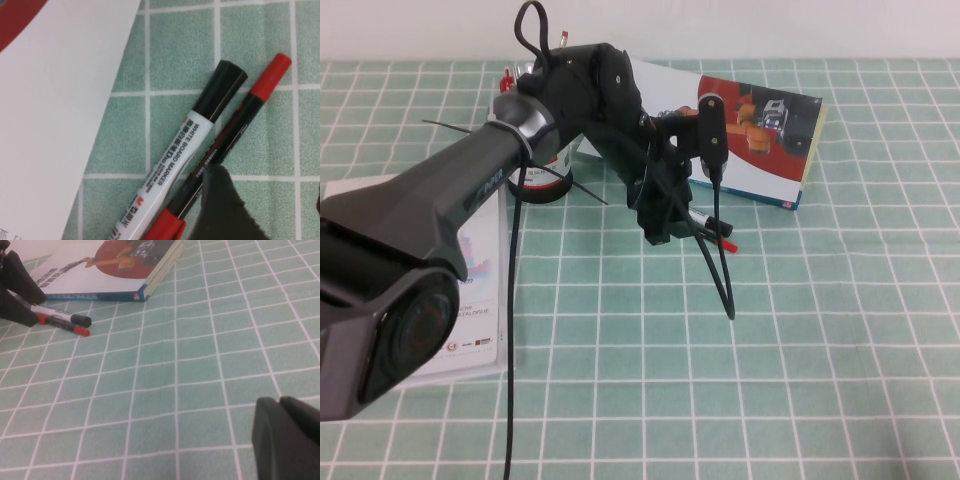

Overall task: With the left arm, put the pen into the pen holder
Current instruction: Pick up the pen on the table, then place the pen onto the pen holder

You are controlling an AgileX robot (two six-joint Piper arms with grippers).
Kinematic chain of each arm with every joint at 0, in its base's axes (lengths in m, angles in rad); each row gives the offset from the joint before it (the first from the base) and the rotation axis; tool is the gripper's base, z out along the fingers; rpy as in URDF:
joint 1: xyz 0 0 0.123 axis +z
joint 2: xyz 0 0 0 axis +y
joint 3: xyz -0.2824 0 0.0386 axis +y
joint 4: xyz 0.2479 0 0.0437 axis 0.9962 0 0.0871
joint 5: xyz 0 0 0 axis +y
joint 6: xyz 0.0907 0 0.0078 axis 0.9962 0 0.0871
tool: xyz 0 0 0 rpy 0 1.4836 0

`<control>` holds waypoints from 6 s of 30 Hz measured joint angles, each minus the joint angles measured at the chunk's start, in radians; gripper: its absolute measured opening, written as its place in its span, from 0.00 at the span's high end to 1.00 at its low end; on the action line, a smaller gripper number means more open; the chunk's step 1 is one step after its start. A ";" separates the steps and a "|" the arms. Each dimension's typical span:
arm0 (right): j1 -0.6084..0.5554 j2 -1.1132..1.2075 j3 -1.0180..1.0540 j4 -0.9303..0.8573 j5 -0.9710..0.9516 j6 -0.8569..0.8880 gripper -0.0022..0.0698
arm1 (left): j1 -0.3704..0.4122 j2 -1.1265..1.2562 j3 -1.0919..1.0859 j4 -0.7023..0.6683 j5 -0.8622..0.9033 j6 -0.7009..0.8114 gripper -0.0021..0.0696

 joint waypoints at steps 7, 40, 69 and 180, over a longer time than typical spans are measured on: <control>0.000 0.000 0.000 0.000 0.000 0.000 1.00 | 0.001 0.011 0.000 0.000 -0.008 0.002 0.48; 0.000 0.000 0.000 0.000 0.000 0.000 1.00 | 0.001 0.067 0.000 -0.008 -0.063 0.022 0.48; 0.000 0.000 0.000 0.000 0.000 0.000 1.00 | -0.007 0.075 0.002 0.011 -0.041 -0.095 0.49; 0.000 0.000 0.000 0.000 0.000 0.000 1.00 | -0.027 -0.609 0.662 0.198 -0.748 -0.868 0.89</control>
